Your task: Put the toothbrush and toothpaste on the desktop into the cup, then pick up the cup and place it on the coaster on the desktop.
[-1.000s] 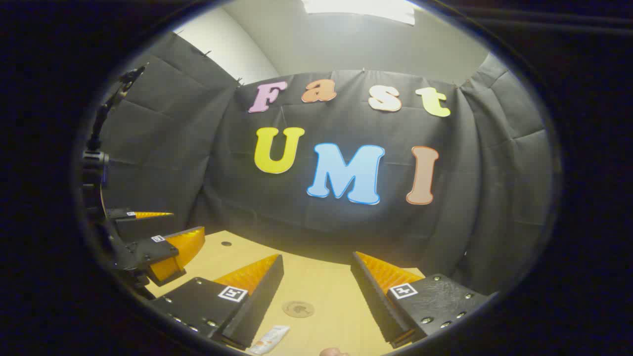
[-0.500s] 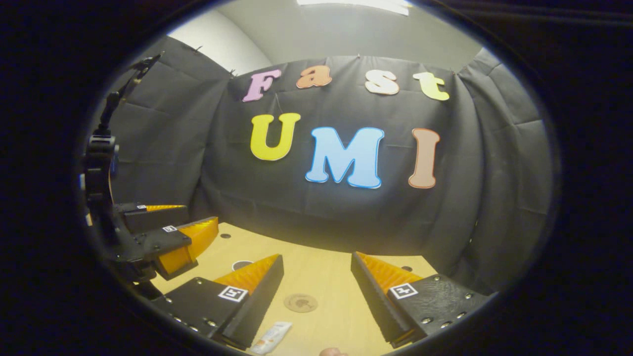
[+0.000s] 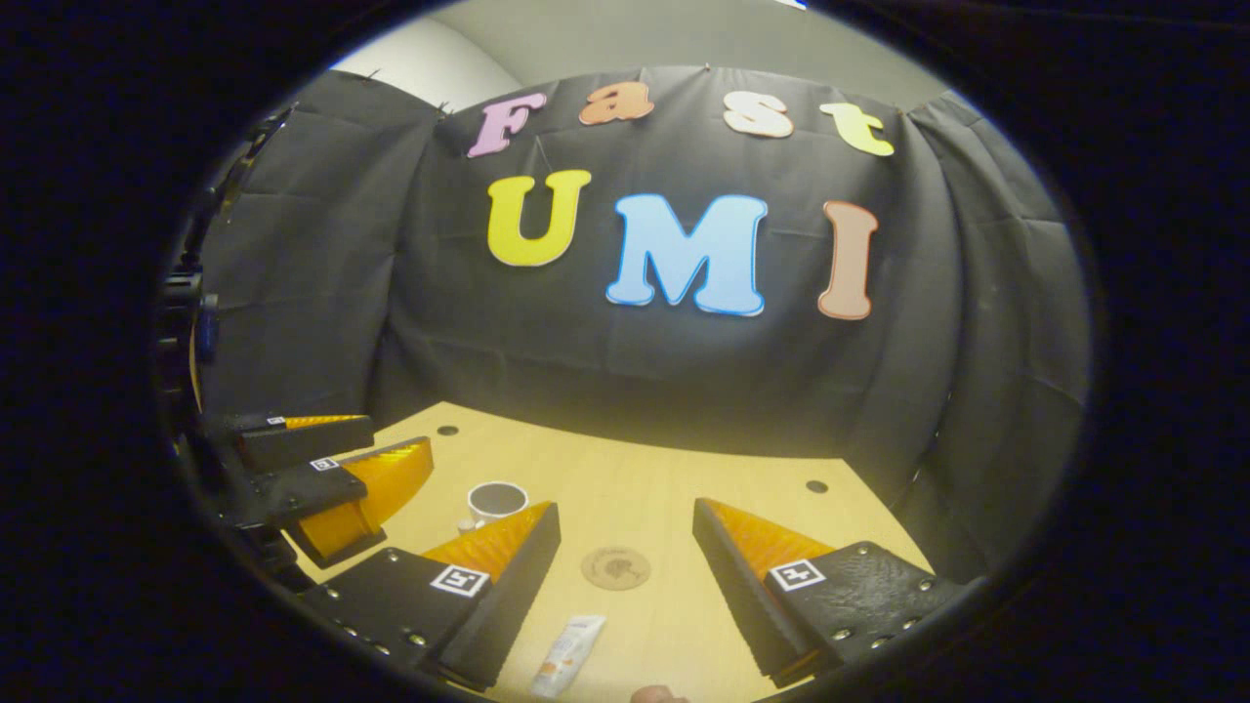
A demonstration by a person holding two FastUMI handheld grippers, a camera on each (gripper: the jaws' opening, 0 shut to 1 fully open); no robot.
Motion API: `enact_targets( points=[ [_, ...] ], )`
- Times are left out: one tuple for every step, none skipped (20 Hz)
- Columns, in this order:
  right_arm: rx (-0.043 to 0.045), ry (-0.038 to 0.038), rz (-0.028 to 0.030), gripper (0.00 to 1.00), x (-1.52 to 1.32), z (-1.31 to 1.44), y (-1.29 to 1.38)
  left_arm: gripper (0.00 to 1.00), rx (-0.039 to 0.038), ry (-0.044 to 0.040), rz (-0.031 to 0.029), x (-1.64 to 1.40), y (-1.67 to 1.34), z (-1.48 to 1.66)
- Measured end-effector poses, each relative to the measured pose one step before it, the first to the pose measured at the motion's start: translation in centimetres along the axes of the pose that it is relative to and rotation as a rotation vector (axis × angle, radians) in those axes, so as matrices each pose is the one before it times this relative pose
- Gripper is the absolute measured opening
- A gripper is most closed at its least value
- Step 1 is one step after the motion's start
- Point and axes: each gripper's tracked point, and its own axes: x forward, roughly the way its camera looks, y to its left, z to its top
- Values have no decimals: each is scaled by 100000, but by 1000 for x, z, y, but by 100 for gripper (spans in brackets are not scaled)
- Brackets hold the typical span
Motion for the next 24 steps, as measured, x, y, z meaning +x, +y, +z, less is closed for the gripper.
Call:
enact_targets(
  points=[
    [1234, 4907, 1180, 89, 331, -1174, 474, 92, -2454, 4982, -262, 356, 288, -1401],
    [1170, 3429, 583, 89, 341, -875, 309, 88, -1670, 3852, -333, 176, 332, -1291],
    [1387, 4899, 483, 87, 418, -1127, 216, 88, -1880, 5066, -631, 441, 405, -1547],
    [785, 3422, 384, 89, 368, -749, 246, 92, -688, 3356, 222, 353, 408, -785],
    [728, 4380, -7, 89, 575, -1045, 164, 89, -125, 4852, 0, 431, 440, -1123],
    [624, 3207, -112, 89, 346, -646, 26, 89, 205, 4170, -181, 484, 338, -1007],
    [849, 3471, 258, 89, 275, -652, 168, 89, 211, 4323, 247, 495, 240, -1112],
    [1156, 3493, 342, 89, 509, -677, 100, 89, -210, 3790, 292, 574, 524, -998],
    [1316, 3295, 245, 89, 422, -1134, 107, 89, -561, 3611, -73, 568, 270, -1015],
    [1452, 3074, 95, 92, 302, -848, -54, 89, -553, 3623, -145, 390, 51, -905],
    [1422, 3477, 217, 92, 282, -970, 92, 89, -470, 3410, -454, 368, -31, -838],
    [1448, 3355, 631, 89, 377, -605, 196, 89, -10, 3337, -127, 348, 23, -825],
    [1381, 3447, 592, 89, 553, -815, 205, 89, 274, 3274, 264, 349, 69, -681],
    [1201, 3438, 644, 89, 373, -687, 80, 89, 421, 4497, -50, 268, 137, -1148],
    [1467, 4609, 946, 89, 798, -1144, 171, 89, 188, 3509, -18, 682, -82, -958],
    [954, 3037, 307, 89, 529, -535, -22, 89, -171, 3354, -158, 417, -30, -762],
    [787, 2759, 349, 89, 493, -540, 7, 88, -402, 3487, -362, 602, -118, -1028],
    [742, 2585, 252, 90, 421, -421, -35, 89, -761, 3719, 492, 572, 63, -802],
    [590, 2344, 276, 90, 429, -658, -97, 89, -870, 4456, 382, 518, 155, -1024],
    [491, 2211, 200, 91, 334, -389, -100, 96, -431, 4642, 641, 129, 179, -900],
    [467, 2286, 236, 91, 382, -509, -29, 97, -348, 2936, 323, 379, 170, -625],
    [708, 2109, 273, 91, 323, -333, -13, 97, -313, 2422, 112, 340, 104, -487],
    [685, 2092, 457, 91, 322, -355, -7, 90, -469, 2259, -27, 242, 107, -537],
    [715, 2084, 217, 91, 319, -257, -51, 90, -399, 2048, -7, 285, 0, -312]
  ],
)
